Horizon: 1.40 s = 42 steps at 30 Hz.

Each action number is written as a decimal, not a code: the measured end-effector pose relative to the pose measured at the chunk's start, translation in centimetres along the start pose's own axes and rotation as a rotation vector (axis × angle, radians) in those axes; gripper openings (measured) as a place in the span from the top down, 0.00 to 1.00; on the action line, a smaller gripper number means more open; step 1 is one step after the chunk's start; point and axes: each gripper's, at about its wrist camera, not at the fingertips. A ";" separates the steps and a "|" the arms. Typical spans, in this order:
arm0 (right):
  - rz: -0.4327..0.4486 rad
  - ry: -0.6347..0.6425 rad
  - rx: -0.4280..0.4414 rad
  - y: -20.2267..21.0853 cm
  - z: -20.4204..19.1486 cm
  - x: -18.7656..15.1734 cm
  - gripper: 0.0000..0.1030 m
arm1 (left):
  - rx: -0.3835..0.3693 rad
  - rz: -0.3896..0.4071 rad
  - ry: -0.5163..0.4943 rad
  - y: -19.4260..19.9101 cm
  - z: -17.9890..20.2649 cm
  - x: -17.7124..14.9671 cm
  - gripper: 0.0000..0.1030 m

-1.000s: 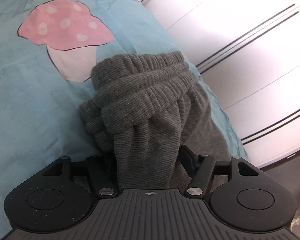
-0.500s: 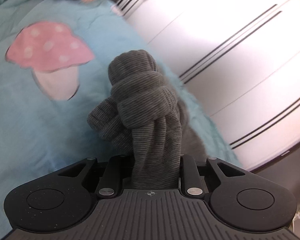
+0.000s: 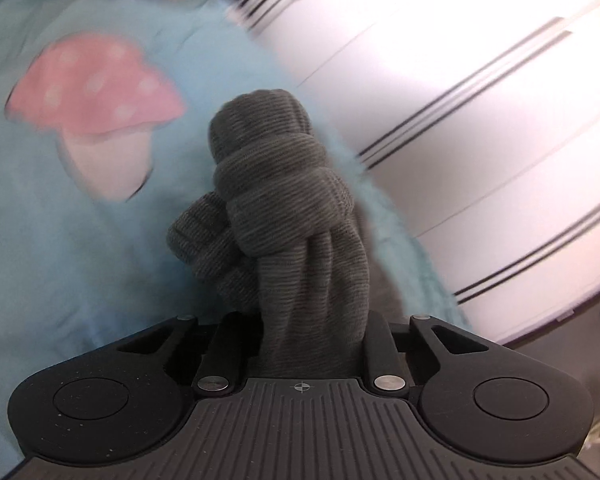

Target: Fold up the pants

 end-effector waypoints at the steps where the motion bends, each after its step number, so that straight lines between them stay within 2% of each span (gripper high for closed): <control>1: 0.001 0.002 0.001 0.1 -0.1 0.1 0.55 | -0.005 0.011 -0.020 0.5 0.7 0.1 0.80; 6: 0.026 0.056 -0.022 0.6 -1.0 0.4 0.50 | -0.035 0.049 -0.050 3.0 2.2 0.1 0.80; 14: 0.041 0.097 -0.028 1.3 -1.3 0.9 0.46 | -0.066 0.089 -0.117 4.3 6.0 -0.5 0.80; 24: 0.036 0.070 -0.016 1.8 -0.3 1.4 0.44 | -0.087 0.092 -0.159 4.5 8.0 -1.1 0.80; 28: 0.019 0.052 0.008 1.7 0.3 1.5 0.45 | -0.086 0.088 -0.135 3.8 7.4 -0.7 0.80; 32: -0.022 0.062 0.083 1.7 0.9 2.0 0.48 | -0.100 0.090 -0.113 4.1 6.9 -0.9 0.80; 33: -0.035 0.106 0.108 1.8 0.6 2.0 0.36 | -0.101 0.088 -0.112 4.0 6.7 -0.9 0.80; 34: -0.046 0.168 0.126 1.8 0.1 1.9 0.18 | -0.101 0.083 -0.111 4.0 6.6 -0.8 0.80; 35: -0.054 0.249 0.131 1.9 -0.7 1.6 0.12 | -0.102 0.079 -0.109 4.0 6.4 -0.8 0.80; 36: -0.053 0.340 0.129 2.1 -1.5 1.1 0.09 | -0.103 0.077 -0.102 4.0 6.2 -0.8 0.80; 40: -0.085 0.720 0.122 2.5 -4.5 -1.8 0.09 | -0.111 0.061 -0.076 3.7 4.9 -0.6 0.80; 42: -0.080 0.892 0.089 2.6 -5.4 -3.3 0.10 | -0.108 0.053 -0.067 3.4 4.5 -0.6 0.80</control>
Point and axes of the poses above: each gripper's, at about its wrist camera, not at the fingertips, and y roughly against the way its jaws point, z to its right, x to its top, and after that the axes turned 2 degrees about z, right-handed
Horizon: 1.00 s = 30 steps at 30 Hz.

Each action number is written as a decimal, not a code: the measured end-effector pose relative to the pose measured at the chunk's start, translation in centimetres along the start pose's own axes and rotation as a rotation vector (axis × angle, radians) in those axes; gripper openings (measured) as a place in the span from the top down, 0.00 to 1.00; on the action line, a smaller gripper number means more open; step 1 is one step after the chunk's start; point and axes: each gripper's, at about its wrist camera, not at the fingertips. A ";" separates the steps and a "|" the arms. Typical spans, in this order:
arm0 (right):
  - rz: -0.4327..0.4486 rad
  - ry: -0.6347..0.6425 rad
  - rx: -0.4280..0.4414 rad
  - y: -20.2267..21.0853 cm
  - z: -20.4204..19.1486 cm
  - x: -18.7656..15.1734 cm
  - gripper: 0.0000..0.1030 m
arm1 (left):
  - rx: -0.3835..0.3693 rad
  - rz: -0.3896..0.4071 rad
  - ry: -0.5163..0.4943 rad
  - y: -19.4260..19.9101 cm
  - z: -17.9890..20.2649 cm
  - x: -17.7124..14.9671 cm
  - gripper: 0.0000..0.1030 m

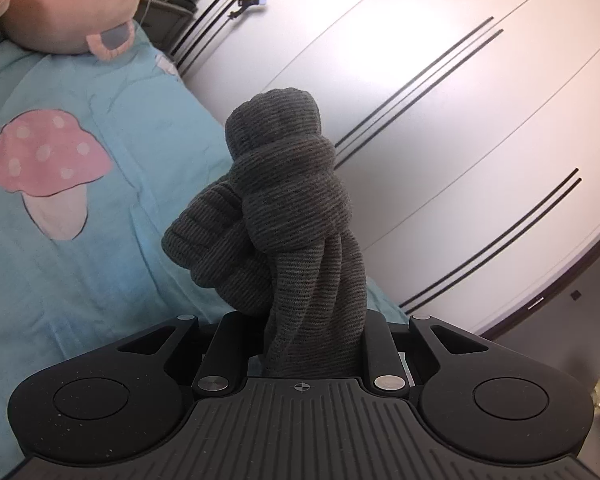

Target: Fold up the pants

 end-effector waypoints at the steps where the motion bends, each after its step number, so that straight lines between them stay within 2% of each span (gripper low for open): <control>1: -0.015 0.057 -0.030 -0.2 -0.5 -0.2 0.15 | -0.002 -0.003 0.011 -0.1 -0.3 0.0 0.80; 2: -0.042 0.087 -0.047 -0.6 -0.7 -0.4 0.20 | -0.005 -0.006 0.022 -0.3 -0.5 0.1 0.80; 3: -0.073 0.094 -0.049 -1.0 -0.5 -0.5 0.40 | -0.007 -0.009 0.028 -0.3 -0.7 0.0 0.80; 4: -0.094 0.069 -0.040 -1.4 0.0 -0.7 0.65 | -0.009 -0.011 0.032 -0.4 -0.8 0.0 0.80; 6: -0.102 -0.052 -0.007 -1.7 1.0 -0.8 0.79 | -0.011 -0.014 0.039 -0.6 -1.1 0.1 0.80; 8: -0.084 -0.126 0.003 -1.6 1.0 -0.5 0.85 | -0.005 -0.017 0.045 -0.7 -1.2 0.0 0.80; 9: -0.077 -0.160 0.014 -1.5 1.1 -0.3 0.84 | -0.006 -0.015 0.046 -0.7 -1.2 0.1 0.80; 10: -0.075 -0.208 0.047 -1.6 1.4 -0.1 0.73 | -0.008 -0.013 0.042 -0.7 -1.1 0.1 0.80; 11: -0.077 -0.245 0.087 -1.6 1.9 -0.1 0.67 | -0.009 -0.011 0.035 -0.6 -1.0 0.2 0.80; 14: -0.040 -0.348 0.163 -0.9 3.7 0.1 0.63 | -0.018 0.001 0.006 -0.2 -0.2 0.2 0.80; 15: -0.015 -0.399 0.174 -0.5 4.4 0.4 0.57 | -0.021 0.005 -0.003 0.0 0.2 0.3 0.80; 16: 0.014 -0.462 0.173 0.1 5.6 0.7 0.46 | -0.027 0.011 -0.013 0.3 0.8 0.4 0.80; 18: 0.077 -0.554 0.151 1.8 7.9 1.5 0.34 | -0.031 0.029 -0.060 0.8 2.7 0.4 0.80; 20: 0.158 -0.588 0.093 4.1 10.0 2.3 0.33 | -0.058 0.051 -0.135 1.4 5.8 0.2 0.80; 22: 0.258 -0.623 0.043 6.6 12.2 3.0 0.27 | -0.115 0.057 -0.224 1.6 9.7 -0.6 0.80; 25: 0.384 -0.730 0.009 9.8 15.6 2.7 0.26 | -0.245 0.027 -0.333 1.2 16.5 -3.3 0.80; 28: 0.500 -0.847 -0.025 12.7 18.7 0.7 0.21 | -0.374 -0.032 -0.448 -0.1 23.6 -8.3 0.80; 30: 0.558 -0.933 -0.046 14.1 20.5 -1.3 0.20 | -0.450 -0.120 -0.504 -1.5 27.5 -12.9 0.79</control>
Point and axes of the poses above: each gripper's, at about its wrist camera, not at the fingertips, and y roughly against the way its jaws point, z to its right, x to its top, and after that the axes turned 2 degrees about z, right-handed
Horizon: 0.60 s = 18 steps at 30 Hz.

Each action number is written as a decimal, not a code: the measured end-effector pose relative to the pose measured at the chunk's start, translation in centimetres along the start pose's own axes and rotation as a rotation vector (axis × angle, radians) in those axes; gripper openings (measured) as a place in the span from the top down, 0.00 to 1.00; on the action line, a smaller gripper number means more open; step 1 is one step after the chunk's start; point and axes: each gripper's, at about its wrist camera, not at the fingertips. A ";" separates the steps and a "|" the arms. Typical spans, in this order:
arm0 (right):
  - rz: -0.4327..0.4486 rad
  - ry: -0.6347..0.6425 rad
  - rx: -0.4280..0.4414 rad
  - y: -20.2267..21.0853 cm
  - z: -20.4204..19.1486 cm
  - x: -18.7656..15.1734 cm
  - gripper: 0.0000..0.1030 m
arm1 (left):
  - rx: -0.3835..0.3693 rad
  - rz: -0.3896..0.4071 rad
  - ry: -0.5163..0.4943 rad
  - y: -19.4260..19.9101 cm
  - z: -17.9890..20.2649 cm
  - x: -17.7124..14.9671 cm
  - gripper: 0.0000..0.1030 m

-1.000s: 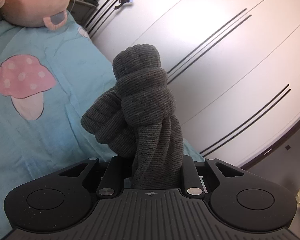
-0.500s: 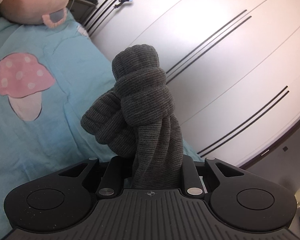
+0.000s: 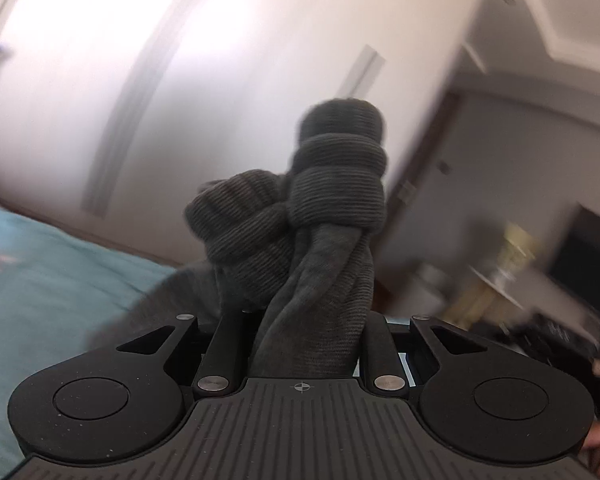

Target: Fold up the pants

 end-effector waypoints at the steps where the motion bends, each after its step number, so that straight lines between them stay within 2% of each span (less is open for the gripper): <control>1: 0.022 -0.042 -0.008 0.6 1.3 0.5 0.20 | -0.040 -0.048 -0.029 -1.8 2.0 -1.5 0.77; 2: 0.043 -0.087 -0.014 1.0 2.8 0.7 0.20 | -0.077 -0.122 -0.073 -3.9 4.0 -3.6 0.69; 3: 0.062 -0.130 -0.024 1.4 4.0 0.7 0.20 | -0.081 -0.207 -0.117 -5.8 5.4 -5.6 0.66; 5: 0.063 -0.192 -0.050 1.7 6.2 0.4 0.20 | -0.039 -0.412 -0.204 -9.0 7.1 -9.8 0.65; 6: 0.047 -0.208 -0.061 1.5 7.0 0.1 0.20 | -0.007 -0.507 -0.223 -9.8 7.2 -11.3 0.64; 7: 0.024 -0.219 -0.072 1.2 7.7 -0.2 0.19 | -0.009 -0.578 -0.211 -9.9 6.7 -12.5 0.61; 8: -0.001 -0.229 -0.077 0.8 8.2 -0.7 0.18 | -0.041 -0.592 -0.184 -9.0 6.0 -13.0 0.60; 9: -0.023 -0.238 -0.076 0.5 8.6 -1.5 0.16 | -0.058 -0.571 -0.174 -7.7 5.2 -12.9 0.54; 10: -0.043 -0.246 -0.070 0.0 9.0 -1.9 0.15 | -0.064 -0.550 -0.171 -6.3 4.5 -12.3 0.45; 11: -0.066 -0.248 -0.070 -0.7 9.3 -2.4 0.15 | -0.064 -0.531 -0.158 -4.9 3.8 -11.5 0.30; 12: -0.088 -0.247 -0.082 -1.4 9.5 -2.9 0.15 | -0.054 -0.501 -0.132 -3.2 2.7 -10.5 0.21; 14: -0.144 -0.241 -0.105 -2.3 9.9 -4.1 0.15 | -0.006 -0.441 -0.066 -0.5 -0.1 -8.3 0.18; 16: -0.214 -0.244 -0.140 -3.1 10.1 -5.1 0.15 | 0.085 -0.378 0.011 1.4 -3.4 -6.4 0.16; 18: -0.259 -0.229 -0.161 -3.1 9.7 -5.7 0.15 | 0.177 -0.311 0.076 2.8 -6.8 -5.8 0.16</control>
Point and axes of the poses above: each gripper's, at about its wrist camera, not at the fingertips, and y roughly against the way its jaws point, z to its right, x to its top, and after that the axes turned 2 degrees about z, right-handed
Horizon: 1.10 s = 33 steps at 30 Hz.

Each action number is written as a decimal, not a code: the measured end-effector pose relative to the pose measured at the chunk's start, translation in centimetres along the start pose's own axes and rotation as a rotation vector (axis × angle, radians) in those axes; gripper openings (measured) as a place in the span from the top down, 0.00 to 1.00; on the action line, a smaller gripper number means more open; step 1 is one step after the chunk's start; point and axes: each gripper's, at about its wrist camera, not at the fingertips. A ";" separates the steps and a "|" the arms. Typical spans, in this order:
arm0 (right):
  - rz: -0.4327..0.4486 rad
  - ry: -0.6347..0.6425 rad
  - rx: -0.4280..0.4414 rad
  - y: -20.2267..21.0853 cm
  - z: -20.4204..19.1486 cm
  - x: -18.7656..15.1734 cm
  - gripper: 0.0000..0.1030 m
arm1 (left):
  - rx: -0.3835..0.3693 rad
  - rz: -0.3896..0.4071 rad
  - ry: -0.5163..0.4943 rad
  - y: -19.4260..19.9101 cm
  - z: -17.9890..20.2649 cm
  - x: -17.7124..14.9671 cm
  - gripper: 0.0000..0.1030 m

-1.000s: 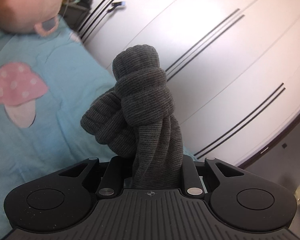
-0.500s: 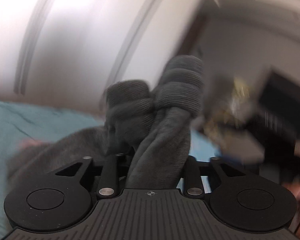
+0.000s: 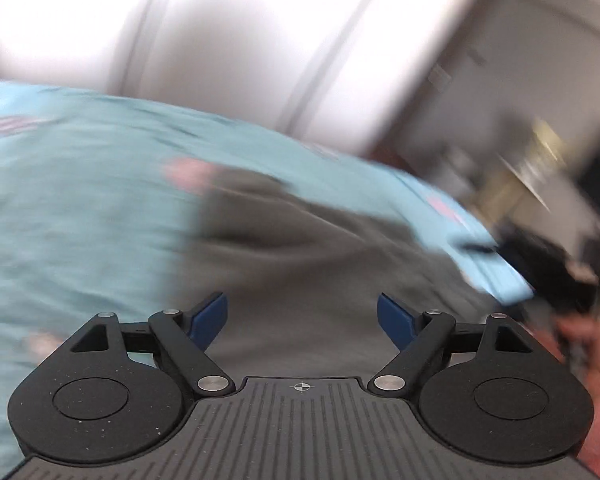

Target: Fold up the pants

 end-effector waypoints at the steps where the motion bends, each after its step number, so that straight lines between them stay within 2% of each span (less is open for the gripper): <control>1: -0.016 0.019 -0.003 0.2 -0.4 -0.1 0.15 | 0.044 0.010 0.034 0.1 -1.7 0.2 0.17; 3: -0.031 0.051 0.000 0.1 -1.6 -0.4 0.15 | 0.105 0.019 0.083 -0.1 -3.9 0.2 0.18; 5: -0.082 0.087 0.007 -1.0 -2.6 -0.5 0.16 | 0.150 -0.004 0.108 -0.7 -5.1 0.3 0.19; 7: -0.121 0.120 -0.033 -2.3 -3.1 -1.0 0.38 | 0.136 -0.012 0.137 -1.1 -5.9 0.5 0.18; 9: -0.130 0.135 -0.097 -3.6 -3.1 -0.7 0.48 | 0.135 -0.020 0.170 -1.1 -6.7 0.6 0.18; 12: -0.161 0.008 -0.027 -4.5 -1.7 1.0 0.48 | 0.102 -0.026 0.190 -0.9 -7.3 -0.4 0.17; 13: -0.172 0.006 -0.019 -4.8 -1.6 1.2 0.55 | 0.095 -0.030 0.185 -1.2 -7.2 -0.6 0.17; 15: -0.157 0.076 -0.071 -5.3 -2.2 1.0 0.76 | 0.106 -0.028 0.173 -1.0 -7.2 -0.7 0.17; 16: -0.136 0.094 -0.050 -5.3 -2.7 0.8 0.80 | 0.108 -0.021 0.171 -0.9 -7.2 -0.8 0.17; 18: -0.096 0.066 -0.004 -4.5 -3.5 0.8 0.81 | 0.111 -0.009 0.187 -1.0 -7.5 -0.7 0.17; 19: -0.066 0.034 0.046 -3.7 -3.9 0.9 0.81 | 0.110 -0.001 0.204 -0.8 -7.7 -0.6 0.17; 23: 0.096 -0.045 0.341 1.0 -4.3 2.1 0.81 | 0.108 0.021 0.268 -0.6 -8.5 -0.3 0.16; 24: 0.125 -0.030 0.358 1.7 -3.9 2.2 0.81 | 0.107 0.009 0.271 -0.8 -8.5 -0.3 0.16; 25: 0.129 -0.033 0.327 1.9 -3.2 2.3 0.81 | 0.111 -0.003 0.268 -1.1 -8.5 -0.3 0.16; 26: 0.096 -0.045 0.254 1.4 -2.1 2.3 0.80 | 0.119 -0.012 0.259 -1.3 -8.5 -0.4 0.16; 29: -0.055 0.025 -0.133 -1.9 0.3 1.2 0.66 | 0.146 -0.040 0.218 -1.8 -8.2 -0.7 0.16; 30: -0.059 0.049 -0.168 -2.3 0.5 0.6 0.59 | 0.149 -0.044 0.211 -1.9 -8.1 -0.7 0.16; 33: -0.022 0.009 -0.118 -0.6 0.0 1.1 0.34 | 0.139 -0.043 0.218 -1.8 -8.1 -0.8 0.15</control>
Point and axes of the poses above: each gripper's, at about its wrist camera, not at the fingertips, and y roughly against the way its jaws point, z to its right, x to its top, and after that the axes turned 2 degrees about z, right-handed
